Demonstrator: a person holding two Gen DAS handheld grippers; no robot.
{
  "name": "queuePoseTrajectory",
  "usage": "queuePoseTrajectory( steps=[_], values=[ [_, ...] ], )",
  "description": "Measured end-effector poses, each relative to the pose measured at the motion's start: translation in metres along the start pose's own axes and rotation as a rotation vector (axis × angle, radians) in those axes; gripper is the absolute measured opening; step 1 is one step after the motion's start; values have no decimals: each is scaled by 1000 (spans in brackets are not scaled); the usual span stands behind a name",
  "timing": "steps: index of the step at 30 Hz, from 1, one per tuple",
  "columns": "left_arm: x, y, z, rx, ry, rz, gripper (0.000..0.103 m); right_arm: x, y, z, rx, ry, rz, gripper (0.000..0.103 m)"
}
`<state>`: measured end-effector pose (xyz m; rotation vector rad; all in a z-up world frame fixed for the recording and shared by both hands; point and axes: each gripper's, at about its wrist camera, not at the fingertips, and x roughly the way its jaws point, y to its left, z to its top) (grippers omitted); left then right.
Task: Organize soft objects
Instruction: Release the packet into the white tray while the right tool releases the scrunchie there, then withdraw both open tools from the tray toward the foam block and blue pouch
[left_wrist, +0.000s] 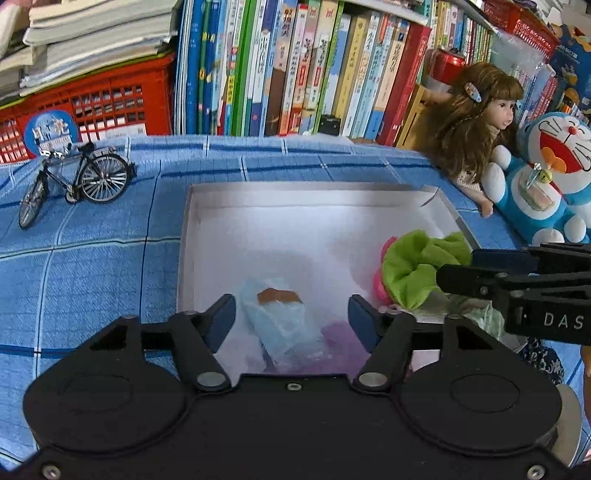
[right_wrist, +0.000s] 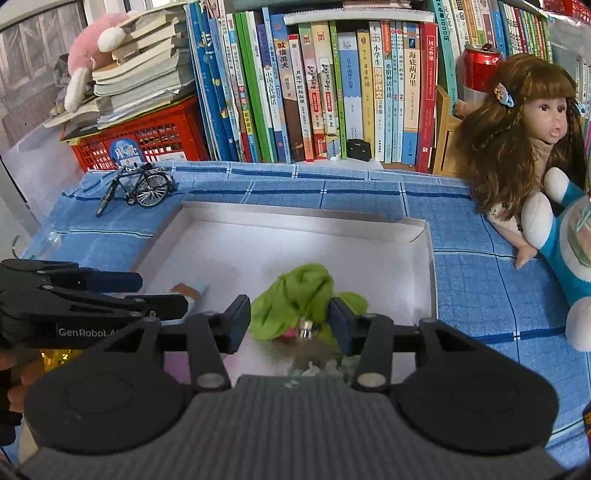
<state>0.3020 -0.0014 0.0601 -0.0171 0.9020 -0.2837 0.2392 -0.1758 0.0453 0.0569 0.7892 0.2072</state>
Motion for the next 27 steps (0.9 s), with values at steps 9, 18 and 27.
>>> queuePoseTrajectory(
  steps=[9,18,27],
  values=[
    [-44,-17,-12,50,-107,37,81,-39,16,-9,-99,-102,10,76],
    [-103,-28,-41,109,-219,10,89,-103,13,-30,-163,-256,-7,88],
    [-145,-21,-75,121,-283,2,90,-153,-3,-64,-214,-349,-42,90]
  ],
)
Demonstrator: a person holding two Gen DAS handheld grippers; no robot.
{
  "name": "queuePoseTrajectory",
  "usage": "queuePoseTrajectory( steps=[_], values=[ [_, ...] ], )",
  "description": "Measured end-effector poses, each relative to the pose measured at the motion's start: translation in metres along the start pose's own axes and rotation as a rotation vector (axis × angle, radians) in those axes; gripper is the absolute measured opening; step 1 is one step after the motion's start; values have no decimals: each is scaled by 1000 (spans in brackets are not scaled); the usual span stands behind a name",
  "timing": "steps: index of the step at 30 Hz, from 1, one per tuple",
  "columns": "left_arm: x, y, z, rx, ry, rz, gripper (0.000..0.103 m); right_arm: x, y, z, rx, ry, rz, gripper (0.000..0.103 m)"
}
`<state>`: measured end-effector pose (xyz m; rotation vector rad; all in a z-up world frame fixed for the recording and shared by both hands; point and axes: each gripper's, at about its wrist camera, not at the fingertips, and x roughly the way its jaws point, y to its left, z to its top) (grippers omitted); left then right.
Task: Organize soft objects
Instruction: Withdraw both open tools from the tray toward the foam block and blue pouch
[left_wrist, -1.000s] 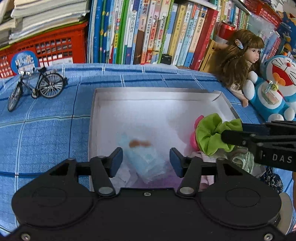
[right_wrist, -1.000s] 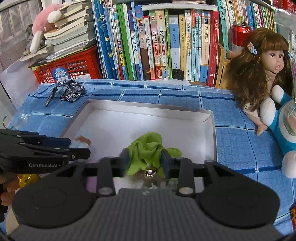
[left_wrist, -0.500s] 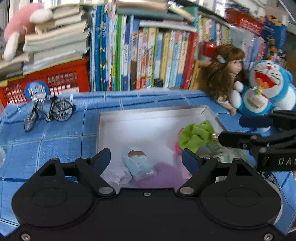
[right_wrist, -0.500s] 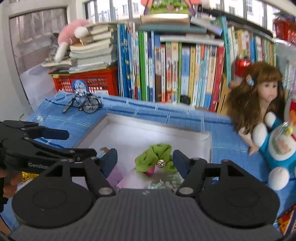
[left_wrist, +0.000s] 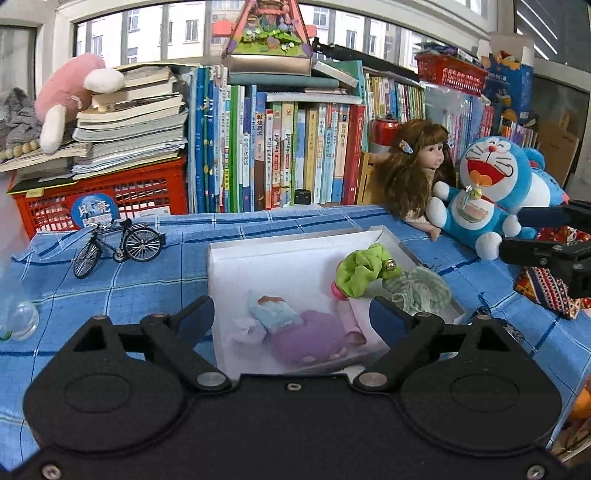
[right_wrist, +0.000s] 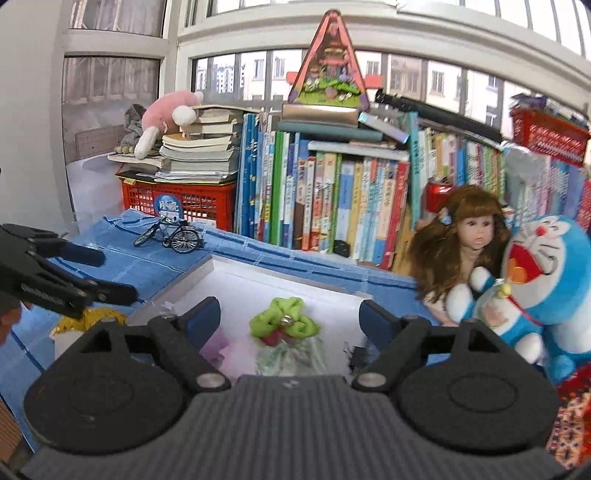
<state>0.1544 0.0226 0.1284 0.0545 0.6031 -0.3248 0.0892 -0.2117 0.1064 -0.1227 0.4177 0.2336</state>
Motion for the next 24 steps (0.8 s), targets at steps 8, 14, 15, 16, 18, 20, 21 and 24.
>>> queuePoseTrajectory(
  steps=[8,14,15,16,18,20,21,24],
  values=[
    [-36,18,-19,-29,-39,4,92,-34,-12,-20,8,-50,-38,95],
    [-60,38,-42,-75,-40,27,92,-53,-24,-41,33,-85,-76,100],
    [-64,42,-46,-89,-37,32,92,-55,-26,-46,36,-85,-85,101],
    [-68,46,-50,-100,-35,36,92,-57,-27,-52,36,-83,-92,102],
    [-73,52,-59,-112,-30,44,92,-59,-30,-64,33,-74,-102,103],
    [-77,57,-70,-122,-22,58,92,-58,-33,-77,37,-56,-116,103],
    [-78,58,-75,-124,-18,60,92,-57,-34,-84,39,-44,-126,103],
    [-80,60,-91,-149,-13,72,91,-53,-37,-102,53,-15,-150,103]
  ],
)
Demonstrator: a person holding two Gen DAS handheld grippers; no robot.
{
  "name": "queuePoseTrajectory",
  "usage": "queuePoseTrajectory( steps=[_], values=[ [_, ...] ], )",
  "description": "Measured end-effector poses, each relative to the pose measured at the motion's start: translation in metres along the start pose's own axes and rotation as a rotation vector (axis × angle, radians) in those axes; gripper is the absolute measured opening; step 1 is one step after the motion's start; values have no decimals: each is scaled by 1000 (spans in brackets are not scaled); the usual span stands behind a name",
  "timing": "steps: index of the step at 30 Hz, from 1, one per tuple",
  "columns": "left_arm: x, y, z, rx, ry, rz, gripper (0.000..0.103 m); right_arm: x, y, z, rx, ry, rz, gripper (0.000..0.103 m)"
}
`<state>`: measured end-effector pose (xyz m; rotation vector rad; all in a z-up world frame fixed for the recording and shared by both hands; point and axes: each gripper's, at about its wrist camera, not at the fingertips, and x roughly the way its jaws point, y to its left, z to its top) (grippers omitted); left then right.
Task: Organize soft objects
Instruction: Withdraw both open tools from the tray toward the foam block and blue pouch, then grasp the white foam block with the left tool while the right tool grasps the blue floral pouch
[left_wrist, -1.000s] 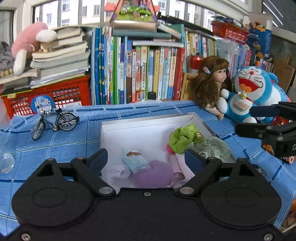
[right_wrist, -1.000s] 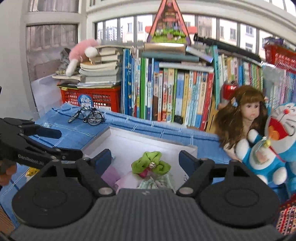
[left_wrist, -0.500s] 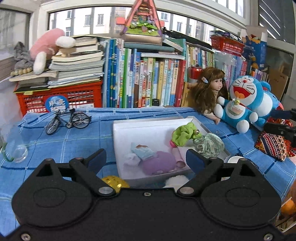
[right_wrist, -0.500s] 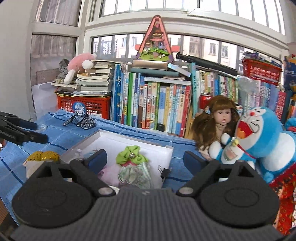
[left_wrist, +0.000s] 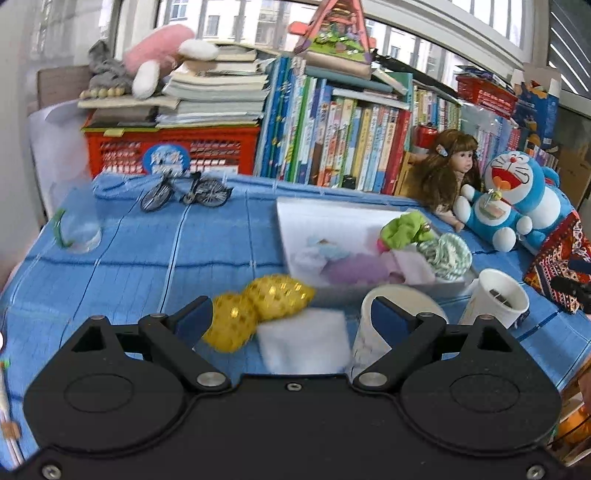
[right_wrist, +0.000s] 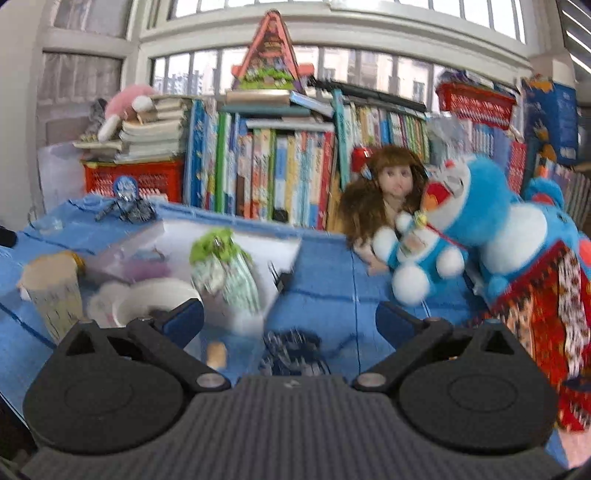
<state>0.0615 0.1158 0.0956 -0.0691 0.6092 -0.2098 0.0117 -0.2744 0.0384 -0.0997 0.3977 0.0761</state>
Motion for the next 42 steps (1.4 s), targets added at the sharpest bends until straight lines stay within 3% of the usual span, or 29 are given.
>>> queuePoseTrajectory(
  steps=[4,7,17,20,22,26,35,38,40,42],
  values=[
    [2,7,-17,-74,12,-2,83,7,-2,-19,17,27,-36,103],
    [9,17,-24,-163,48,-30,65,13,-3,-30,14,43,-53,103],
    [32,13,-36,-228,76,-62,57,29,8,-50,-46,68,-51,103],
    [38,14,-37,-255,92,-82,40,37,10,-52,-40,86,-43,103],
    [42,14,-38,-274,105,-102,22,43,9,-53,-29,98,-38,103],
    [42,13,-40,-269,108,-109,20,52,9,-54,-26,119,-28,101],
    [20,10,-49,-153,126,-76,20,57,14,-56,-27,149,-20,71],
    [11,6,-57,-101,122,-37,22,58,12,-55,-29,143,-33,74],
    [7,4,-63,-65,119,-3,36,62,8,-52,-16,146,-40,81],
    [5,3,-67,-54,122,6,44,67,3,-50,6,153,-44,86]
  ],
)
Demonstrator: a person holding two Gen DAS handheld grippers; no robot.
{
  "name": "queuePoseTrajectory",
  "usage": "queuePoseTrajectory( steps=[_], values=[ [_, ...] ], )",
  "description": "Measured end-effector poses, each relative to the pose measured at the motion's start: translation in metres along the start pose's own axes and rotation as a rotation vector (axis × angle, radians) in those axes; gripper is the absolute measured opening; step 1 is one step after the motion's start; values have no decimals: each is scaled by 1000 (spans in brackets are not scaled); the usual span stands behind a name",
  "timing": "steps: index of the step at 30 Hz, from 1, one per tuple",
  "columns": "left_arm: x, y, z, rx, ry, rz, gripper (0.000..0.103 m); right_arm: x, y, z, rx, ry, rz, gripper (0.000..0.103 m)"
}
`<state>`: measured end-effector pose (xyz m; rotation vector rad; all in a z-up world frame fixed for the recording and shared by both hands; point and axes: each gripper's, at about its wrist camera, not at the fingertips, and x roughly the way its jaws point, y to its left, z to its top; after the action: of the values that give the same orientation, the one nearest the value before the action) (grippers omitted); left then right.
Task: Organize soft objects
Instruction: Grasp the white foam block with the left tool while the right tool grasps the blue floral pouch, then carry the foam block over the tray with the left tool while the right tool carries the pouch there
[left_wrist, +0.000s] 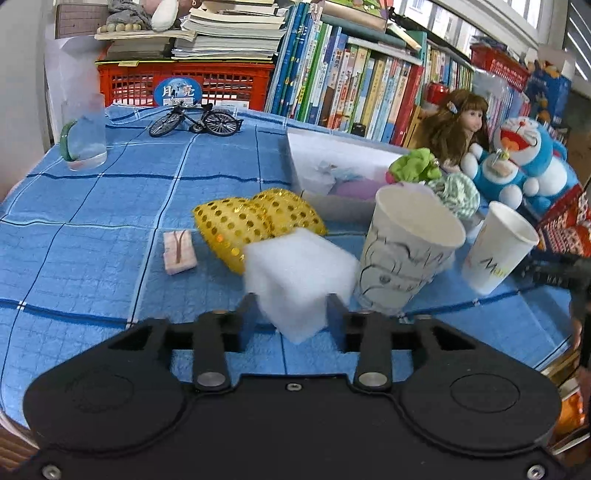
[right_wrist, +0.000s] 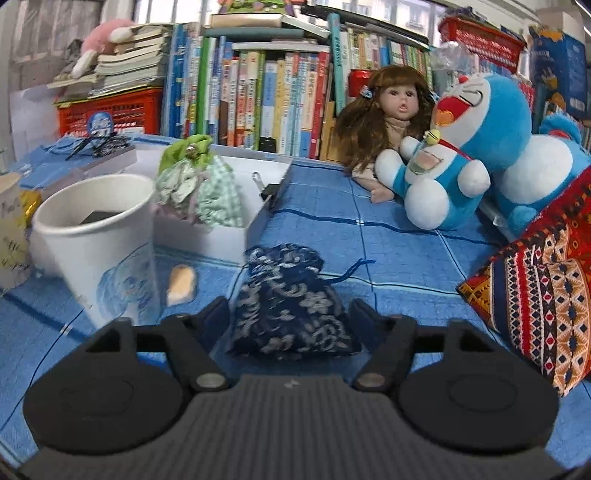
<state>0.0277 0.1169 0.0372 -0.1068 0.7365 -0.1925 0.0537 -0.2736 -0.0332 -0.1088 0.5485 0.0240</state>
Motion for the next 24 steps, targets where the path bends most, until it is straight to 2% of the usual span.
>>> queuePoseTrajectory(
  steps=[2,4,5,7,9,12,17,20,22,24],
  values=[
    [1,-1,-3,8,2,8,48,6,-4,3,10,14,-2,87],
    [3,1,-4,13,-1,20,60,11,-5,4,12,30,-1,89],
    [5,-1,-4,19,-7,29,63,15,-6,4,10,39,1,89],
    [8,-3,-5,41,-28,35,77,19,-5,4,1,49,-2,89],
    [12,-5,-3,69,-54,45,83,23,-5,4,-7,59,-3,90],
    [21,-9,-2,129,-77,51,87,28,-9,6,-3,67,2,93],
    [36,-10,2,141,-65,28,88,34,-15,5,25,85,24,92],
    [44,-10,1,132,-45,6,85,33,-17,2,58,85,53,86],
    [47,-11,-1,132,-31,-8,76,31,-17,2,57,79,66,77],
    [49,-12,-2,126,-18,-17,71,29,-14,1,53,75,67,74]
  ],
)
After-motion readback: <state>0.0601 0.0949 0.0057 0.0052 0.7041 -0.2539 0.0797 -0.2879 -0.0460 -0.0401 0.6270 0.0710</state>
